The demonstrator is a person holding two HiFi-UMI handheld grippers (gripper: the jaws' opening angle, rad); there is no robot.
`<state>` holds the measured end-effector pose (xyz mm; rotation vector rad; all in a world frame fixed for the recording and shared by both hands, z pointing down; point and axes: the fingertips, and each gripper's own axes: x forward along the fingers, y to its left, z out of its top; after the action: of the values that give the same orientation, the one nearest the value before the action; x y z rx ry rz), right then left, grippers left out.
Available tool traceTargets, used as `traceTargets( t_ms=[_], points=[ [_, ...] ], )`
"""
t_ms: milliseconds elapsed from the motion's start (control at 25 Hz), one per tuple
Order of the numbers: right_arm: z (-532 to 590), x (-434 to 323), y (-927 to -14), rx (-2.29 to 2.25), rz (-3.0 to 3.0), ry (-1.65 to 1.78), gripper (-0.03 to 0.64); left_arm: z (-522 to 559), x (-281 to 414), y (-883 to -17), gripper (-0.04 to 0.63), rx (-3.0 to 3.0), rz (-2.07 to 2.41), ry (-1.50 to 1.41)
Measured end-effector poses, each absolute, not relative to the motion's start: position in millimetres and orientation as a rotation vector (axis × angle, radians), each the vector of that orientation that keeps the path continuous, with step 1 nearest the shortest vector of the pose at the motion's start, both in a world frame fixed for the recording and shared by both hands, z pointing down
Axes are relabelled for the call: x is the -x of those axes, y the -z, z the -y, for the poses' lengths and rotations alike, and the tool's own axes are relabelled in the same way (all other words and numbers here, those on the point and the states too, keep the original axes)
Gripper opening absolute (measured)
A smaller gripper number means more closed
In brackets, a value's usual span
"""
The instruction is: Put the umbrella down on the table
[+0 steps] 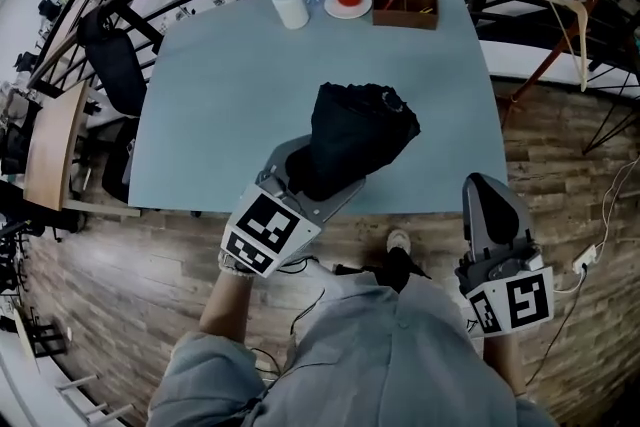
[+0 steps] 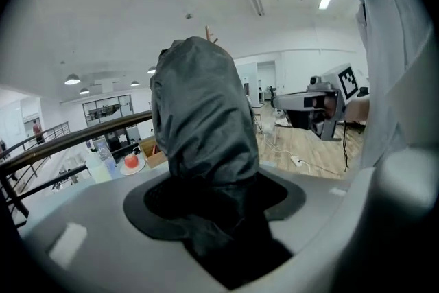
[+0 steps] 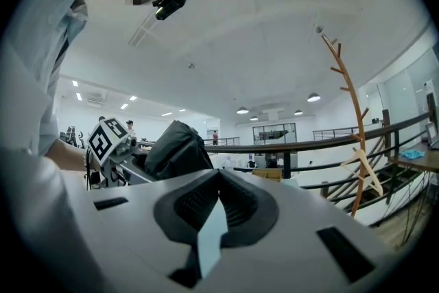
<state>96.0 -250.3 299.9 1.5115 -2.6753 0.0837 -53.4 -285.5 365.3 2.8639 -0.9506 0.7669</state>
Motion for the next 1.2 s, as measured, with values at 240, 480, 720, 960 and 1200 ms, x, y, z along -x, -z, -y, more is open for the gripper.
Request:
traceTargets(
  t_ms=[240, 480, 720, 960, 1200],
  points=[
    [252.2, -115.2, -303.1, -1.556, 2.642, -0.093, 0.000, 285.6, 27.6, -403.5, 0.282, -2.880, 0.782, -0.990],
    [248.3, -118.7, -303.4, -1.586, 2.619, -0.103, 0.000, 281.1, 19.5, -445.5, 0.282, -2.847, 0.638, -1.181],
    [251.8, -123.5, -311.3, -1.602, 2.599, -0.135, 0.000, 279.1, 11.7, -490.9, 0.282, -2.795, 0.479, -1.368],
    [253.4, -121.4, -319.7, -1.589, 2.589, -0.170, 0.000, 273.6, 10.6, -532.2, 0.282, -2.717, 0.362, -1.496],
    [257.0, -118.5, -325.9, -1.570, 2.583, -0.190, 0.000, 273.9, 10.4, -566.8, 0.282, -2.674, 0.266, -1.550]
  ],
)
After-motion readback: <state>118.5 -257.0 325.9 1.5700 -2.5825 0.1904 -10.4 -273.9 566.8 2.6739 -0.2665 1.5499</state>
